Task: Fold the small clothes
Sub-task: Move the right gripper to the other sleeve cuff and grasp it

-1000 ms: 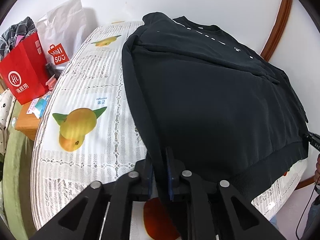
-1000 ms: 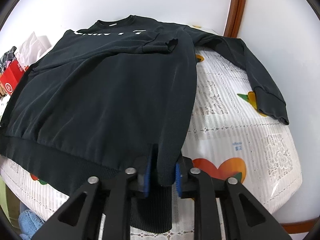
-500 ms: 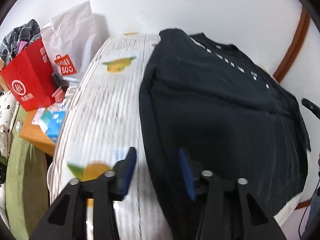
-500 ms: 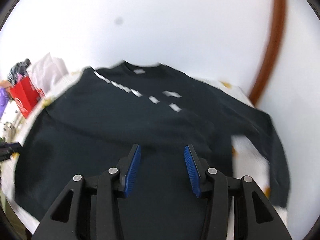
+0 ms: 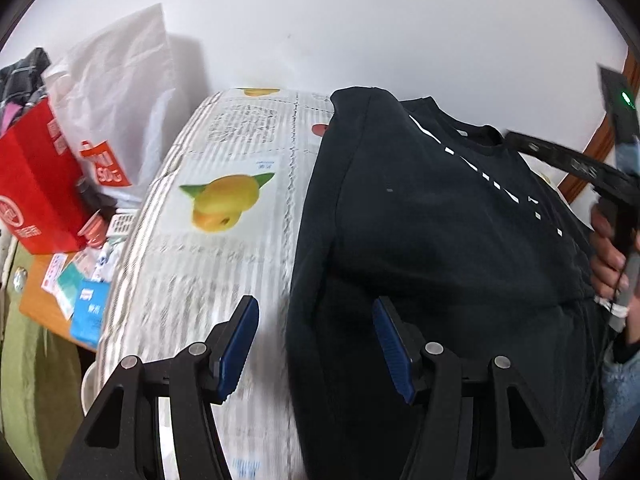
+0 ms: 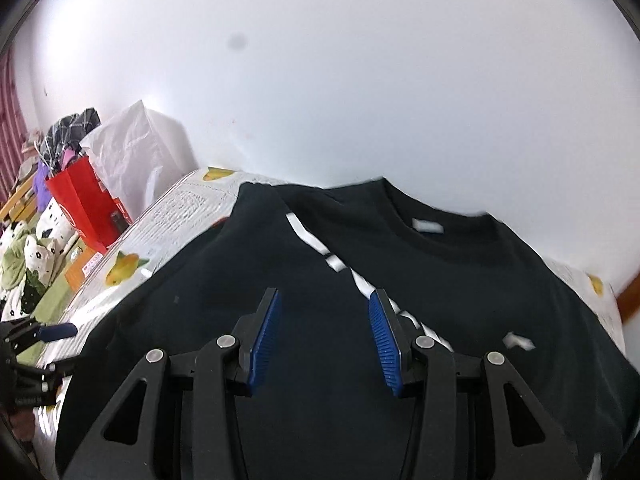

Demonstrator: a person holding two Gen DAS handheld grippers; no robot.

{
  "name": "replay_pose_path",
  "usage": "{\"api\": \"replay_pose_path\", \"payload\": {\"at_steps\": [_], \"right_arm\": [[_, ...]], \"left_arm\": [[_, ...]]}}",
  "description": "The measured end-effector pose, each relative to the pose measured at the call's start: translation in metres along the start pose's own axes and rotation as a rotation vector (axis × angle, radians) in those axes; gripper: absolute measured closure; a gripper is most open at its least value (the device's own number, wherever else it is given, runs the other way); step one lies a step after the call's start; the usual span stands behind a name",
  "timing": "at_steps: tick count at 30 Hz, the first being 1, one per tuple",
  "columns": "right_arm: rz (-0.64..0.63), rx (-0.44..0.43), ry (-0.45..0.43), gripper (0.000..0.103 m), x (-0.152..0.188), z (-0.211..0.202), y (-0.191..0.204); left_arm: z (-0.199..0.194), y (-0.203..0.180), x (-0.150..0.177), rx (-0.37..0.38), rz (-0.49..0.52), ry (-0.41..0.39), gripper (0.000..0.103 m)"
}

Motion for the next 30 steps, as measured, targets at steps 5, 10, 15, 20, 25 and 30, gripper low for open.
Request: {"api": "replay_pose_path", "payload": {"at_steps": [5, 10, 15, 20, 25, 30], "right_arm": [[-0.049, -0.042, -0.010, 0.058, -0.034, 0.046, 0.036], [-0.101, -0.084, -0.016, 0.058, -0.063, 0.085, 0.067], [-0.120, -0.162, -0.069, 0.058, -0.088, 0.116, 0.095], [-0.166, -0.201, -0.044, 0.091, -0.099, 0.145, 0.119], [-0.073, -0.330, -0.116, 0.093, -0.112, 0.137, 0.114], [-0.053, -0.333, -0.084, 0.093, -0.115, 0.160, 0.138]], "left_arm": [[0.014, 0.005, -0.011, 0.021, -0.004, -0.007, 0.050], [0.022, 0.010, -0.017, 0.046, -0.010, -0.015, 0.051], [0.025, 0.016, -0.023, 0.079, -0.037, -0.032, 0.056], [0.031, 0.014, -0.022, 0.114, -0.040, -0.022, 0.080], [0.022, 0.020, -0.019, 0.100, -0.044, -0.067, 0.090], [0.022, 0.032, -0.020, 0.104, -0.081, -0.060, 0.091]]}}
Point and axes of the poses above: each gripper's, at about its wrist camera, not at the fingertips, and z roughly the way its jaws point, y to its left, x to its underside, the point moved 3 cm from there along z, roughly the way its jaws point, and after that the axes turned 13 degrees about x, right-handed, at the moved point
